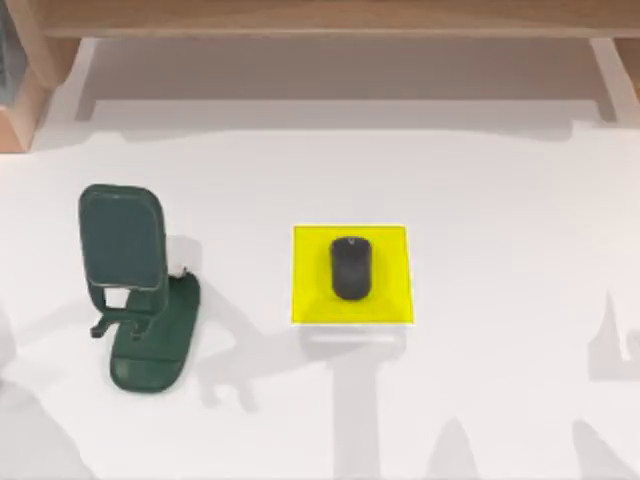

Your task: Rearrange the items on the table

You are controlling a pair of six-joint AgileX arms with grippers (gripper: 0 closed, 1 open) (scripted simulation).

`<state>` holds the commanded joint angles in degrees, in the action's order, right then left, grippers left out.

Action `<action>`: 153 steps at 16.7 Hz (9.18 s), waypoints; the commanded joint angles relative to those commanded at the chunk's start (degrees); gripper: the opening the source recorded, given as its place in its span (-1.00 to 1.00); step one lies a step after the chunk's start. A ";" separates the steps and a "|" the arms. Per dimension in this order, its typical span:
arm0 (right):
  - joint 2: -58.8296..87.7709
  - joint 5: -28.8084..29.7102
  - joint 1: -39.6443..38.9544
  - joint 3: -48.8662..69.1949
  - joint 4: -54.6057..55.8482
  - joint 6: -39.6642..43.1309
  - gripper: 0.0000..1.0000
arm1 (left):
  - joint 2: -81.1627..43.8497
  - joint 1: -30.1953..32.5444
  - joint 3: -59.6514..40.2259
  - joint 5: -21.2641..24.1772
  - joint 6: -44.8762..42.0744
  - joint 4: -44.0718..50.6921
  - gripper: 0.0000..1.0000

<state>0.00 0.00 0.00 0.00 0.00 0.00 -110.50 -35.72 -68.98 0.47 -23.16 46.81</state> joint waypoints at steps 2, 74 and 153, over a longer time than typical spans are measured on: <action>0.00 0.00 0.00 0.00 0.00 0.00 1.00 | -1.63 -0.04 1.90 0.02 -0.06 -3.58 1.00; 0.00 0.00 0.00 0.00 0.00 0.00 1.00 | 74.37 77.21 36.98 -27.02 32.23 -28.86 -1.00; 0.00 0.00 0.00 0.00 0.00 0.00 1.00 | 79.59 60.43 50.63 -17.46 33.06 -40.71 1.00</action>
<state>0.00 0.00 0.00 0.00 0.00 0.00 -30.91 24.72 -18.35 -16.99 9.90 6.10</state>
